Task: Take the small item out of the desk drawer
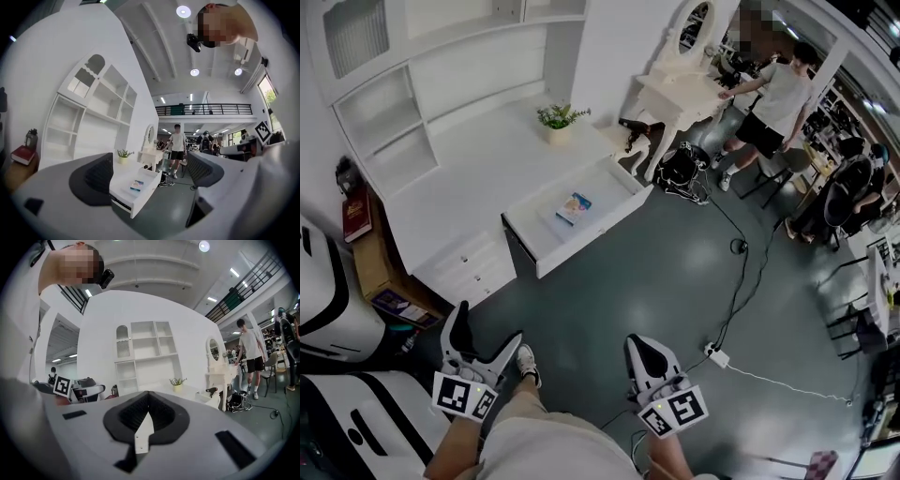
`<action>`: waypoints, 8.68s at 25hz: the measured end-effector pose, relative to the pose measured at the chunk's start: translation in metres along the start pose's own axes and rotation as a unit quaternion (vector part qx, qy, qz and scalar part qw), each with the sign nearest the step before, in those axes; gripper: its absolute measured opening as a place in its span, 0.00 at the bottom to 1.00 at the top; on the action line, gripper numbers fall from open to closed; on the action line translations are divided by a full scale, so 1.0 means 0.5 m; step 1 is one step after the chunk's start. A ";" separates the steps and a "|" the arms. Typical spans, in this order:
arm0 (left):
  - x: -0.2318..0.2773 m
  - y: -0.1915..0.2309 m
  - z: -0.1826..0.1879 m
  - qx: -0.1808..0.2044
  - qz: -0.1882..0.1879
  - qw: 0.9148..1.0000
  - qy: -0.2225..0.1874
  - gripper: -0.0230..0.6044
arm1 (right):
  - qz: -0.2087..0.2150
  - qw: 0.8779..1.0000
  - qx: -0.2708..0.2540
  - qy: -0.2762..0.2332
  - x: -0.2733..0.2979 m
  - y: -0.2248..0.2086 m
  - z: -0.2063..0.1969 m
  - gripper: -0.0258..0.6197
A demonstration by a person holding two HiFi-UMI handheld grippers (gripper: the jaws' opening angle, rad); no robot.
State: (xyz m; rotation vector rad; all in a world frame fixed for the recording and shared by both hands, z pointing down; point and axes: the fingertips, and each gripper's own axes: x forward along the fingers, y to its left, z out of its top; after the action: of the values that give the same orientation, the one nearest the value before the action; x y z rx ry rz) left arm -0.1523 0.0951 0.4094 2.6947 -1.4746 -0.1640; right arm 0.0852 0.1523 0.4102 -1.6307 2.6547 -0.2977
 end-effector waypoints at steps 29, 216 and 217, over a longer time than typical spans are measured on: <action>0.532 0.247 -0.086 -0.031 -0.062 0.994 0.082 0.80 | -0.055 0.998 0.012 0.002 0.441 -0.298 0.106 0.05; 0.339 0.506 0.243 -0.010 0.134 0.985 -0.112 0.74 | -0.066 0.996 -0.057 -0.022 0.511 -0.379 0.206 0.05; 0.338 0.504 0.246 -0.009 0.134 0.984 -0.113 0.74 | -0.066 0.996 -0.056 -0.021 0.514 -0.380 0.207 0.05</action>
State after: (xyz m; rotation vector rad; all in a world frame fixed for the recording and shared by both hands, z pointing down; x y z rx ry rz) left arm -0.2879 -0.1838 0.3044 2.4963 -1.8687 -0.4785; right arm 0.1469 -0.1745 0.3633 -1.8272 2.5824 -0.1155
